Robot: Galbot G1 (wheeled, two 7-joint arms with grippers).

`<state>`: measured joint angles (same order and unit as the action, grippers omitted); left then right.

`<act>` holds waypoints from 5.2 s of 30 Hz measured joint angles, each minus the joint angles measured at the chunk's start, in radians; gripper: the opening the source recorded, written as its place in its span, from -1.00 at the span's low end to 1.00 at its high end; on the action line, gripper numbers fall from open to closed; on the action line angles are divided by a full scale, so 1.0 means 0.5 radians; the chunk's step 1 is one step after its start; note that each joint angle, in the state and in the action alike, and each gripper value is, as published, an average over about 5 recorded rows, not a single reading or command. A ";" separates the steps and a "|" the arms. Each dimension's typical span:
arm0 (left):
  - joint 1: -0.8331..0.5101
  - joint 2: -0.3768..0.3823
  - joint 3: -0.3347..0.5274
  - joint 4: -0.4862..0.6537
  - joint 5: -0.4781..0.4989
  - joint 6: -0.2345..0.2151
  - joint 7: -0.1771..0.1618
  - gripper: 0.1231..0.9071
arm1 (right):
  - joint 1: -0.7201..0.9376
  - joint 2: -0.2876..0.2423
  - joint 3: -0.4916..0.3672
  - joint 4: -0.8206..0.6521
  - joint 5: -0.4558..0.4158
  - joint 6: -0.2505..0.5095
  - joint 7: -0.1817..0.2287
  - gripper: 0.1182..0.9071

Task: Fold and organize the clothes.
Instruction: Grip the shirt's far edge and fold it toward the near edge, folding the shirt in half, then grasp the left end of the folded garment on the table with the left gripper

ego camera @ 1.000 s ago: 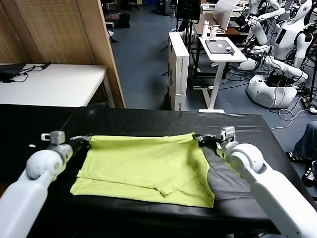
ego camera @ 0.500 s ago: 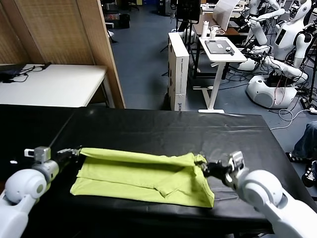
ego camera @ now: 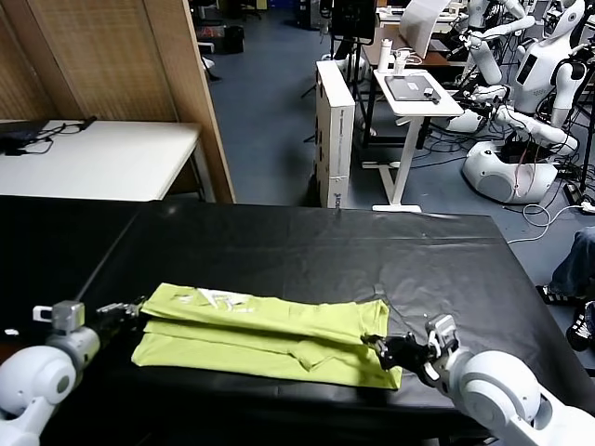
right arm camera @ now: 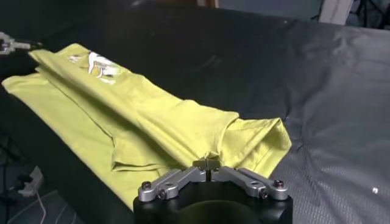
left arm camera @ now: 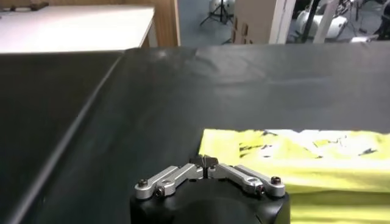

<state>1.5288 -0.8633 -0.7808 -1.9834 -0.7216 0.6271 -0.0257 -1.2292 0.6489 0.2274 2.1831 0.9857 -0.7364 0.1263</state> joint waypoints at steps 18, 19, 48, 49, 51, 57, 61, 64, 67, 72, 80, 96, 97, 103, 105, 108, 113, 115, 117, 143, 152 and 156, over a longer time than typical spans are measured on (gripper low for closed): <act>-0.076 -0.099 -0.020 -0.089 0.036 -0.006 -0.079 0.99 | -0.014 0.145 0.267 -0.046 -0.007 0.041 0.078 0.99; -0.105 -0.104 -0.004 -0.072 0.050 -0.017 -0.078 0.99 | -0.007 0.161 0.270 -0.067 -0.014 0.061 0.086 0.99; -0.402 -0.273 0.227 0.240 0.103 -0.097 -0.060 1.00 | 0.072 0.400 0.181 -0.360 -0.153 0.160 0.077 0.86; -0.404 -0.270 0.226 0.233 0.093 -0.096 -0.061 1.00 | 0.075 0.401 0.180 -0.364 -0.153 0.160 0.077 0.86; -0.411 -0.263 0.226 0.220 0.073 -0.094 -0.063 1.00 | 0.081 0.404 0.177 -0.371 -0.154 0.159 0.076 0.86; -0.463 -0.279 0.262 0.241 0.064 -0.091 -0.065 1.00 | 0.087 0.412 0.169 -0.379 -0.160 0.156 0.076 0.81; -0.505 -0.299 0.292 0.287 0.070 -0.091 -0.063 0.97 | 0.088 0.414 0.167 -0.383 -0.163 0.155 0.070 0.62; -0.528 -0.306 0.307 0.315 0.070 -0.088 -0.061 0.80 | 0.090 0.419 0.164 -0.393 -0.178 0.157 0.059 0.40; -0.538 -0.307 0.313 0.332 0.074 -0.085 -0.060 0.51 | 0.092 0.427 0.163 -0.403 -0.192 0.161 0.050 0.01; -0.530 -0.303 0.316 0.337 0.111 -0.080 -0.055 -0.21 | 0.093 0.445 0.158 -0.416 -0.205 0.178 0.060 -0.68; -0.537 -0.294 0.302 0.363 0.158 -0.085 -0.058 -0.94 | 0.111 0.495 0.142 -0.452 -0.228 0.266 0.122 -0.94; -0.549 -0.278 0.269 0.358 0.136 -0.155 -0.070 -0.56 | 0.072 0.425 0.199 -0.418 -0.223 0.498 -0.109 0.15; -0.541 -0.268 0.259 0.356 0.129 -0.160 -0.073 -0.41 | 0.065 0.405 0.209 -0.405 -0.221 0.521 -0.123 0.30; -0.470 -0.152 0.172 0.315 -0.095 -0.052 -0.166 0.55 | -0.030 0.276 0.313 -0.299 -0.222 0.687 -0.175 0.96; -0.424 -0.090 0.122 0.281 -0.240 0.027 -0.205 0.81 | -0.095 0.254 0.373 -0.253 -0.224 0.761 -0.215 0.99; -0.323 -0.005 0.015 0.212 -0.495 0.119 -0.212 0.97 | -0.225 0.254 0.484 -0.180 -0.227 0.821 -0.297 1.00; -0.111 0.038 -0.194 0.116 -0.771 0.213 -0.095 1.00 | -0.471 0.296 0.675 -0.060 -0.242 0.853 -0.400 1.00; -0.051 0.029 -0.244 0.099 -0.839 0.218 -0.059 1.00 | -0.557 0.323 0.734 -0.017 -0.253 0.867 -0.422 1.00; -0.018 0.008 -0.266 0.090 -0.880 0.219 -0.019 1.00 | -0.631 0.349 0.784 0.020 -0.262 0.878 -0.438 1.00; 0.004 -0.214 -0.189 0.127 -0.796 0.215 0.152 1.00 | -0.854 0.475 0.910 0.204 -0.273 0.873 -0.438 1.00; -0.023 -0.252 -0.164 0.143 -0.863 0.214 0.108 0.86 | -0.877 0.501 0.902 0.250 -0.252 0.873 -0.433 1.00; -0.023 -0.264 -0.169 0.163 -0.925 0.213 0.076 0.64 | -0.876 0.509 0.888 0.255 -0.263 0.874 -0.430 1.00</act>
<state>1.5172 -0.9954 -0.8654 -1.9019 -1.1841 0.7336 0.0120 -1.6672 0.9036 0.6716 2.3105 0.8544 -0.2996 -0.0889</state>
